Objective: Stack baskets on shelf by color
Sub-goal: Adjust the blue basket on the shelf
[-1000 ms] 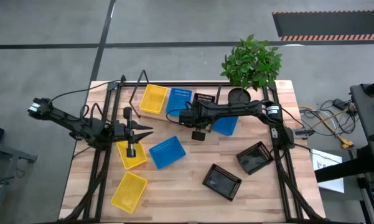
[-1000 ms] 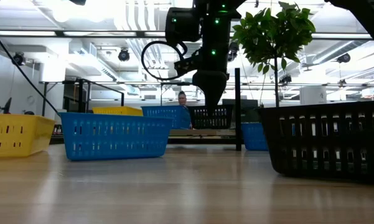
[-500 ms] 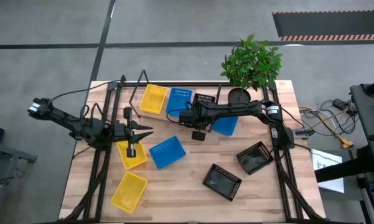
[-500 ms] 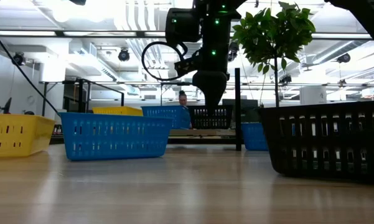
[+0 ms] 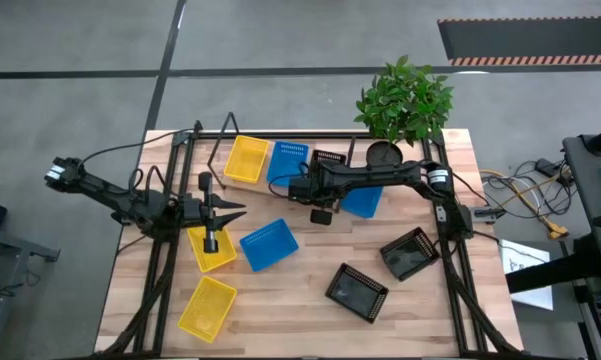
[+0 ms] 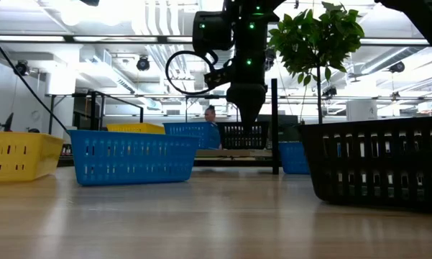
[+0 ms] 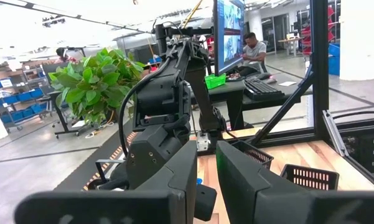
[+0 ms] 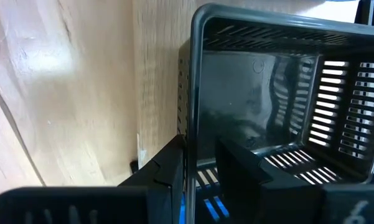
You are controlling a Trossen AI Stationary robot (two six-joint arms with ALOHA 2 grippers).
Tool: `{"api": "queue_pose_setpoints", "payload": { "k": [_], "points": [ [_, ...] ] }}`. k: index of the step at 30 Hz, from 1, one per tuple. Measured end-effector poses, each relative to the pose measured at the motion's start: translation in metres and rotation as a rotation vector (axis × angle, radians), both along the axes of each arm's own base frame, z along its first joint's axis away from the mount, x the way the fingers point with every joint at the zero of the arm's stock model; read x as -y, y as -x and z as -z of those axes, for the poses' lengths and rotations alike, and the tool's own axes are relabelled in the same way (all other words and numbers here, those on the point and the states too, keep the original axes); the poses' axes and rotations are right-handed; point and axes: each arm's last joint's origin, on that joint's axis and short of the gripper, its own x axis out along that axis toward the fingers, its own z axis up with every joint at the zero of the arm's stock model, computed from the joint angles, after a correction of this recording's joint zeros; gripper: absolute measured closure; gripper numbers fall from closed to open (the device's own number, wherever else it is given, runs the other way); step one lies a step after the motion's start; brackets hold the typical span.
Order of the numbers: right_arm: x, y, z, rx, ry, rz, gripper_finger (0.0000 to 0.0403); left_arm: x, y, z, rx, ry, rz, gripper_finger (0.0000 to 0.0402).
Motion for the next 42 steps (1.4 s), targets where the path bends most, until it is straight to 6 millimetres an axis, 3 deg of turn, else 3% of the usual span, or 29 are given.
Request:
{"api": "queue_pose_setpoints", "payload": {
  "k": [12,27,32,42],
  "points": [
    [0.000,0.001,-0.003,0.001,0.008,-0.004,0.0326,0.000,0.000,0.000,-0.001,0.000,0.000,0.0356],
    [-0.025,0.018,-0.056,0.160,0.000,-0.020,0.0333,0.001,-0.001,0.001,-0.007,0.004,0.001,0.0356],
    [-0.052,0.026,-0.076,0.221,-0.004,-0.086,0.0341,0.003,-0.006,0.005,-0.030,-0.004,0.000,0.0356],
    [-0.136,0.057,-0.104,0.404,-0.055,-0.295,0.0392,0.012,-0.030,0.015,-0.047,-0.011,-0.011,0.0356]
  ]
}}
